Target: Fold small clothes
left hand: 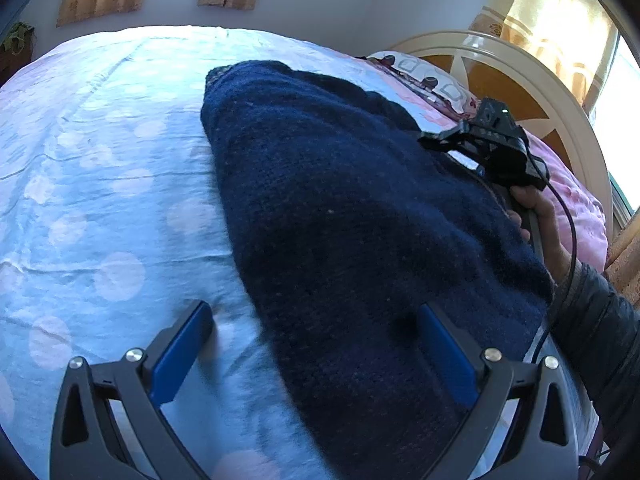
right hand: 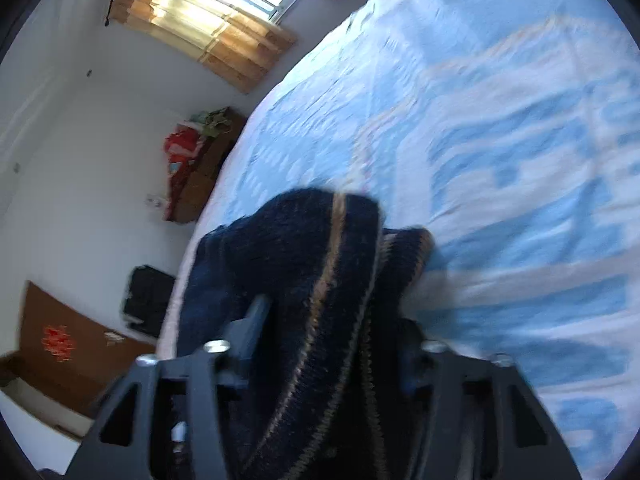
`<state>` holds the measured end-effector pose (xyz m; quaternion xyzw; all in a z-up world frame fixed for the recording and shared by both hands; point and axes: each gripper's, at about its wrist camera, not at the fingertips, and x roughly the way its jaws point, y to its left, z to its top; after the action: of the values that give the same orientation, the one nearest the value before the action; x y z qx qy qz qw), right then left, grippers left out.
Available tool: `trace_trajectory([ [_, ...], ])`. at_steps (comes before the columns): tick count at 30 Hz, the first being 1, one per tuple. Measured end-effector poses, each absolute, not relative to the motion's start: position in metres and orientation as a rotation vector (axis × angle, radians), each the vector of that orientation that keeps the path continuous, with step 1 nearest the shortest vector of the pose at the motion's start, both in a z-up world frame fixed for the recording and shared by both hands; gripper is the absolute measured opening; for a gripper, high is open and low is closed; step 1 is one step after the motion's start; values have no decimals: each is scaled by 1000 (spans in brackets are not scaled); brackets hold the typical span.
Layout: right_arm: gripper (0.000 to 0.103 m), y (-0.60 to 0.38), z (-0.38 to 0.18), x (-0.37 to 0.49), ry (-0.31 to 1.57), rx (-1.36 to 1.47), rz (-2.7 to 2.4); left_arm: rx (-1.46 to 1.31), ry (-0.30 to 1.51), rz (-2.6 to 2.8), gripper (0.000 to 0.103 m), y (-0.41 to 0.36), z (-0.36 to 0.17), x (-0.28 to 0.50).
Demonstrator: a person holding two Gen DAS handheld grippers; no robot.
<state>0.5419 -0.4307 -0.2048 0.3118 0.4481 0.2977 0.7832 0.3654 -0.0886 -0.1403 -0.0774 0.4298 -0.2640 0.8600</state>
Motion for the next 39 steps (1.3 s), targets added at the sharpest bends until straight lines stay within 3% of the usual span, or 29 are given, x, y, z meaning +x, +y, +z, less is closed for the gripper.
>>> trace_trajectory([
  [1,40,-429,-207,542,969,685,643,-165,900,-565,102,-89,-140,365],
  [3,37,-424,-203,538,952,653,630,-170,894,-605,86,-91,-138,362],
  [7,33,-416,-190,528,911,604,593,-146,885,-616,44,-95,-135,358],
  [10,32,-415,-178,515,862,621,594,-178,866,-599,23,-85,-133,356],
  [11,31,-413,-173,511,847,629,594,-191,849,-598,21,-80,-130,355],
  [39,30,-311,-98,432,782,614,662,-201,692,-544,18,6,-53,276],
])
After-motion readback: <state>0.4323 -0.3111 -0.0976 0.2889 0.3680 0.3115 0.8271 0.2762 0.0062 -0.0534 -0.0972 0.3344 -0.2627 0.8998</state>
